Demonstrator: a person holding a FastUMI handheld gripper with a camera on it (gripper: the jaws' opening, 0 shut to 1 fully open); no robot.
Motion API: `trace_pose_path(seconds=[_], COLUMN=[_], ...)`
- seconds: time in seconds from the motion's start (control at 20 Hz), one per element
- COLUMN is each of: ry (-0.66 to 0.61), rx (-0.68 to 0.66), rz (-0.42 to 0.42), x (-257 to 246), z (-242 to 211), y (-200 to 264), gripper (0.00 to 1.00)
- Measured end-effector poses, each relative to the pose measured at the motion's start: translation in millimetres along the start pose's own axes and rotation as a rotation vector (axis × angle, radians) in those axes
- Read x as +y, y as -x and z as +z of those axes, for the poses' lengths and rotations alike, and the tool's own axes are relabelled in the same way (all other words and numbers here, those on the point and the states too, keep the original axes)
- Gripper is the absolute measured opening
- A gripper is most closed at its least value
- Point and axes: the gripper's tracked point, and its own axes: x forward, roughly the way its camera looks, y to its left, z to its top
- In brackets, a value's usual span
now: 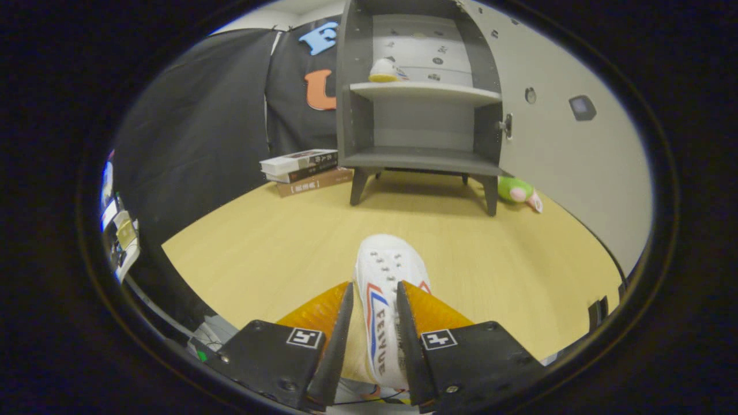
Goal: Open the shoe cabinet door, grab the shoes and put them into the shoe cabinet, then close the shoe cabinet door.
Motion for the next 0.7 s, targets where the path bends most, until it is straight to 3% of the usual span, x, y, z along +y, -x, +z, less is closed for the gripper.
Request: trace_pose_path(seconds=[0.15, 0.25, 0.35, 0.45, 0.5, 0.6, 0.7], ry=[-0.039, -0.126, -0.174, -0.193, -0.233, -0.253, -0.229], rx=[-0.005, 0.013, 0.067, 0.035, 0.022, 0.000, -0.013], rz=[-0.009, 0.047, 0.027, 0.076, 0.112, 0.114, 0.090], x=[-3, 11, 10, 13, 16, 12, 10], z=[-12, -16, -20, -9, -4, 0, 8], y=[-5, -13, -25, -43, -46, -45, -42], gripper=[0.53, 0.51, 0.53, 0.41, 0.20, 0.06, 0.05])
